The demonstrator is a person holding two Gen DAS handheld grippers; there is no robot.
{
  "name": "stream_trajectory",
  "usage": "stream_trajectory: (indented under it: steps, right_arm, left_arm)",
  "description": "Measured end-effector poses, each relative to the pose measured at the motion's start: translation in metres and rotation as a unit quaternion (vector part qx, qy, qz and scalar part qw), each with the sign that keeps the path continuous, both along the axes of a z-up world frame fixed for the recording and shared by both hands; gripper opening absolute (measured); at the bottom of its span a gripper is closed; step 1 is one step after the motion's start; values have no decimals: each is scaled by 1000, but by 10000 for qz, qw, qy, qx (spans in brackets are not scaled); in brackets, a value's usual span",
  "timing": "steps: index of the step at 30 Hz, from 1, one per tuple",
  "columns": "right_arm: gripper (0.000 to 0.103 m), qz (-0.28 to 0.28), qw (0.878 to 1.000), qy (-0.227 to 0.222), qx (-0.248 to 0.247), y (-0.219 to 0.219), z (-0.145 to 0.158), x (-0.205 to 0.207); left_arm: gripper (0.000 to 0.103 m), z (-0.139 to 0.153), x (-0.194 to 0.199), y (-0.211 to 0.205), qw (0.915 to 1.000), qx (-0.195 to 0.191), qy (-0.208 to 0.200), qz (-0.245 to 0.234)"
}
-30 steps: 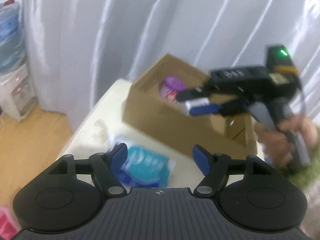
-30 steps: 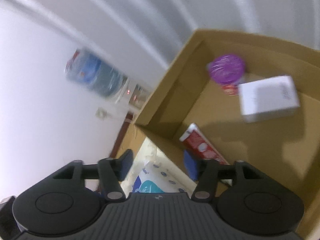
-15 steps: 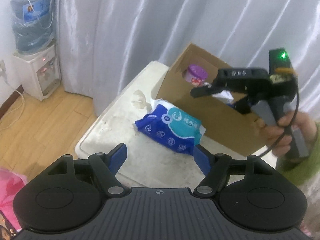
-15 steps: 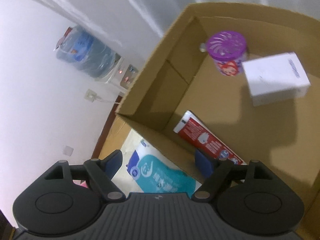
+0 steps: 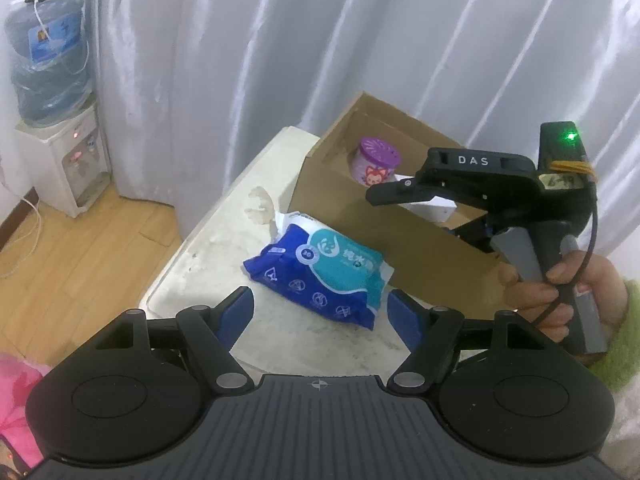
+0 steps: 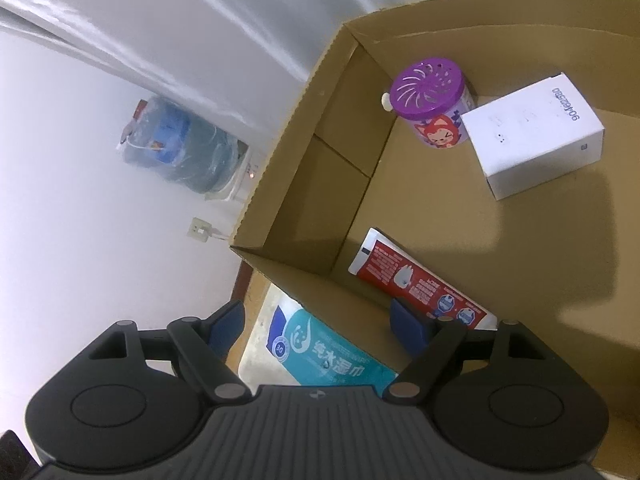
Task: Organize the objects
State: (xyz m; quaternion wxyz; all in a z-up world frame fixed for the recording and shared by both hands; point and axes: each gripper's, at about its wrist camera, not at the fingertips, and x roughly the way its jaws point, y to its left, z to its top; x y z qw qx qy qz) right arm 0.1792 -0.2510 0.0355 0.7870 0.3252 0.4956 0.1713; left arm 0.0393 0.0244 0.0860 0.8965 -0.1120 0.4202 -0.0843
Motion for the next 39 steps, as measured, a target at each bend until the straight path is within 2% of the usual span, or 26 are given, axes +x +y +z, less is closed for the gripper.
stream_trajectory:
  steps: [3,5,7,12,15,18,22,25,28,35,39]
  right_arm:
    - [82,-196,9994,-116,263,-15,7,-7]
    - [82,-382,9986,-267,260,-29,15,-15]
    - [83,-596,9972,-413,161,-44,24,-27]
    - [92,-1046,9920,-691,-140,-79,43,-58]
    - [92,-1131,9885,-907,-421,-90,59,-66]
    - [92,-1045,9859,-1129,-654,-93,74,-62]
    - [90,-735,9879,-1082,-831,-87,80,-36]
    - [81,-322,9911,-866,-955,-77,73,-12]
    - [67,234,9900,-467,-1309,-61,57,18]
    - [56,1629,9705,357,-1742,-23,7,71]
    - [56,2306,9521,592,-1920,0,-15,86]
  left_arm:
    - [79,0,1,-4,9999,134,-45,-20]
    - [81,0,0,-6,9998,206,-64,-7]
    - [82,-2,1,-6,9997,234,-65,11]
    - [84,-5,2,-8,9996,268,-13,19]
    - [84,-5,3,-12,9997,258,-35,2]
    - [83,3,10,-19,9993,264,-256,-65]
    - [80,20,29,-34,9963,385,-725,-245]
    - [75,26,44,-46,9941,482,-867,-450]
    - [68,25,58,-59,9919,568,-910,-674]
    - [51,13,96,-70,9904,563,-762,-1004]
    - [50,9,113,-65,9912,551,-703,-974]
